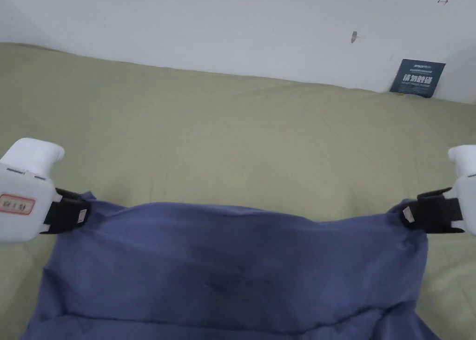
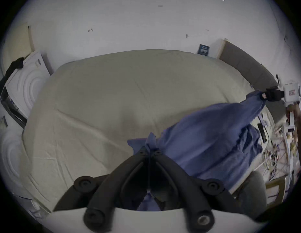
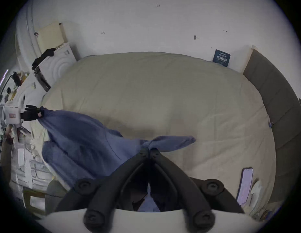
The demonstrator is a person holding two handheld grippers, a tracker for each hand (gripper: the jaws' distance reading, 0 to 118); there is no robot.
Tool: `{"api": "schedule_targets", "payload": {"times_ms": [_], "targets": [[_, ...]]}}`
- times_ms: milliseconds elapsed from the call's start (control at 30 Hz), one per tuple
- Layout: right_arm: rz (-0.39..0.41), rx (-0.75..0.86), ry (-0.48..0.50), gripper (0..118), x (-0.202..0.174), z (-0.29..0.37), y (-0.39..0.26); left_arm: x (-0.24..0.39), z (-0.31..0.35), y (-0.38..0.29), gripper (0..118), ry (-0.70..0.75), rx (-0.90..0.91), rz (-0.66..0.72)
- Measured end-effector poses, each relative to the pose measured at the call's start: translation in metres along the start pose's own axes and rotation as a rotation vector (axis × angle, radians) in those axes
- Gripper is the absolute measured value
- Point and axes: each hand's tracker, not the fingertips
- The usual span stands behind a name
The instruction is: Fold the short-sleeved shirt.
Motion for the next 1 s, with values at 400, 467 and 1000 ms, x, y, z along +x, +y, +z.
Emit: {"api": "schedule_targets", "payload": {"times_ms": [400, 467, 1000], "targets": [[-0.213, -0.121, 0.07, 2, 0.003, 0.036, -0.164, 0.016, 0.031, -0.132, 0, -0.106, -0.109, -0.032], [-0.237, -0.146, 0.054, 2, -0.001, 0.031, -0.185, 0.017, 0.025, -0.15, 0, -0.1, -0.123, -0.002], [-0.332, -0.181, -0.199, 77, 0.031, 0.045, -0.201, -0.006, 0.045, -0.167, 72, -0.03, -0.095, 0.328]]}}
